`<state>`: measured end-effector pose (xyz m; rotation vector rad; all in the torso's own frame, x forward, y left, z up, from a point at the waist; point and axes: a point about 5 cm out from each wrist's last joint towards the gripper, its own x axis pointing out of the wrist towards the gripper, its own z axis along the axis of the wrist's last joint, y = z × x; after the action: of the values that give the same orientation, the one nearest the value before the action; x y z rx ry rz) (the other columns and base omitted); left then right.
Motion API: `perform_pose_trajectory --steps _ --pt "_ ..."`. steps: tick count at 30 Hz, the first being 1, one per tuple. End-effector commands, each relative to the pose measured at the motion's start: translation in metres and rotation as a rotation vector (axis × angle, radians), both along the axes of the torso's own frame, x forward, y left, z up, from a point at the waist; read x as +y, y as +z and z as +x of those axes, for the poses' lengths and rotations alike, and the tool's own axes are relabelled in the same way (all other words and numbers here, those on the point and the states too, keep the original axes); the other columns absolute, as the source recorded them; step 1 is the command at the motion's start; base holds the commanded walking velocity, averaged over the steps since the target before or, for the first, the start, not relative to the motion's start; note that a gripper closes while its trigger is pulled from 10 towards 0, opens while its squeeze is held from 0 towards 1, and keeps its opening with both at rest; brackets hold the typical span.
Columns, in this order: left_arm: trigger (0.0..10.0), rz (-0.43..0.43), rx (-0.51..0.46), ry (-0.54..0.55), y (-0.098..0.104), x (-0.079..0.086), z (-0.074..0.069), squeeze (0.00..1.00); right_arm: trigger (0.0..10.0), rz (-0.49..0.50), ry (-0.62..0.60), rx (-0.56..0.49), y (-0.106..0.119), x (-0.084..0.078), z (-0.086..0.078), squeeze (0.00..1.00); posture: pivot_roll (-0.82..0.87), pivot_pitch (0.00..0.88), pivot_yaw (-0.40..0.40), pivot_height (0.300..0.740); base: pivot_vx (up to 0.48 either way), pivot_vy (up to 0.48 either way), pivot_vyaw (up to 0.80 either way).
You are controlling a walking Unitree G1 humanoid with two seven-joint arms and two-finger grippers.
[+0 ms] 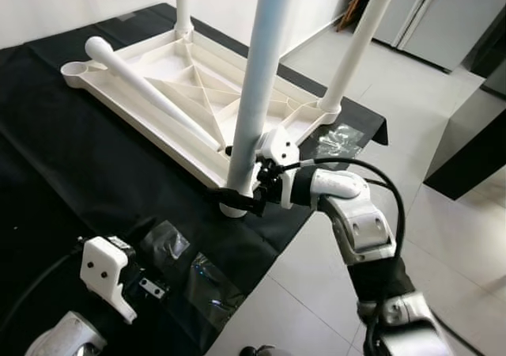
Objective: Building children table
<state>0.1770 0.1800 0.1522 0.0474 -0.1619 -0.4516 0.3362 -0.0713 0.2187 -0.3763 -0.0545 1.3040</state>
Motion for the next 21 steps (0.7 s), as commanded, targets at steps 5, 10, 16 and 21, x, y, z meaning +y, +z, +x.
perform_pose_trajectory --steps 5,10,16,21 --pt "10.0 -0.007 0.013 -0.008 0.0 -0.004 -0.007 0.0 10.0 0.011 0.133 -0.072 0.018 0.004 0.016 0.0 0.02 0.202 -0.154 0.74 0.0 0.0 0.0" --pt "10.0 -0.004 0.022 -0.01 0.001 -0.005 -0.011 0.0 10.0 -0.012 0.201 -0.071 0.037 0.004 0.027 0.0 0.04 0.217 -0.153 0.74 0.0 0.0 0.0" --pt "10.0 0.001 0.027 -0.005 0.001 -0.004 -0.012 0.0 0.0 -0.062 0.26 -0.07 0.047 0.001 0.031 0.0 0.05 0.215 -0.155 0.74 0.0 0.0 0.0" --pt "10.0 0.003 0.027 -0.004 0.001 -0.003 -0.012 0.0 0.0 -0.061 0.264 -0.07 0.047 0.0 0.033 0.0 0.05 0.213 -0.154 0.74 0.0 0.0 0.0"
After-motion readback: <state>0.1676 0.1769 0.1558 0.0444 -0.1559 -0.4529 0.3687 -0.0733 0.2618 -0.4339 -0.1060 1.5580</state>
